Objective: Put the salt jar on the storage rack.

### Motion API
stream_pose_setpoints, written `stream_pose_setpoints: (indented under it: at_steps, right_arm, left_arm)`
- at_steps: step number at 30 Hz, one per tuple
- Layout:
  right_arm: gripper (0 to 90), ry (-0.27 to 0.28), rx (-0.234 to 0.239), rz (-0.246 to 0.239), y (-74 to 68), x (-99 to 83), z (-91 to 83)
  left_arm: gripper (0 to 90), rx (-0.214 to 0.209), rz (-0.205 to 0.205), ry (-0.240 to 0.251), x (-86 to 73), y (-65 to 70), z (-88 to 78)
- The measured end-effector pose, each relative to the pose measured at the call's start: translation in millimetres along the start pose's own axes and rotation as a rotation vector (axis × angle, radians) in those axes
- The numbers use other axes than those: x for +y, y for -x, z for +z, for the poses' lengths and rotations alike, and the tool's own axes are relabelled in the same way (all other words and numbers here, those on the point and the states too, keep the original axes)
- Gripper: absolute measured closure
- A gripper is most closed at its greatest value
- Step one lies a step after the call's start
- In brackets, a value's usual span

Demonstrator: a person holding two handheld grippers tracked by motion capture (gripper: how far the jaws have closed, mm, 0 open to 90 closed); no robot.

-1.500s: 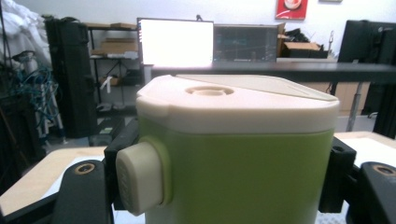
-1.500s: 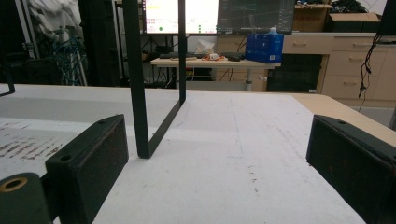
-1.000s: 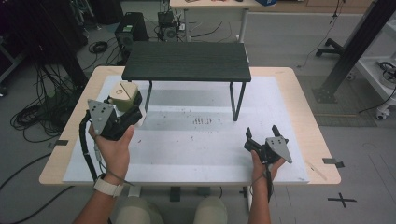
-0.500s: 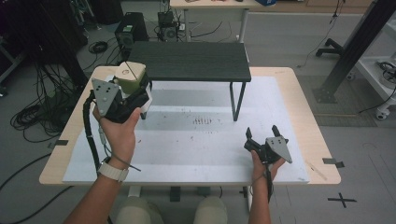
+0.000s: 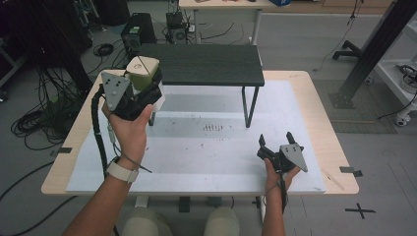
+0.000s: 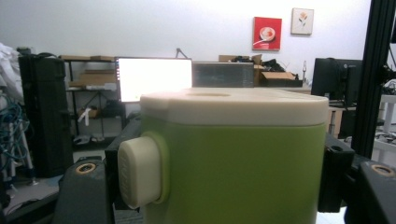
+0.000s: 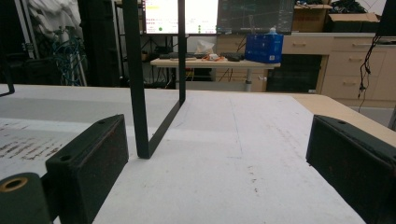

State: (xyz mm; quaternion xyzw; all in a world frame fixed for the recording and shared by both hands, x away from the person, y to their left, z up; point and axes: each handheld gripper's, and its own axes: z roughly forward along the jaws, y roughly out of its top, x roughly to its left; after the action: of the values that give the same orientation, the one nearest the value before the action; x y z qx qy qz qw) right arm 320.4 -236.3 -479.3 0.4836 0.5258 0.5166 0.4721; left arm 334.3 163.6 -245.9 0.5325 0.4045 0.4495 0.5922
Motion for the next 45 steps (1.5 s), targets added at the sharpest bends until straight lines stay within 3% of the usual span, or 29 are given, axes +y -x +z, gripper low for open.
stream_pose_setpoints:
  at_steps: [10,45]
  right_arm:
    - [5.8,0.0,0.0,0.0,-0.1,-0.1,-0.1]
    - [5.8,-0.003,-0.001,-0.002,-0.4,0.2,0.1]
  left_arm:
    - [29.5,-0.002,-0.053,-0.018,10.3,1.7,19.8]
    - [30.2,0.049,-0.043,-0.028,33.9,8.4,94.4]
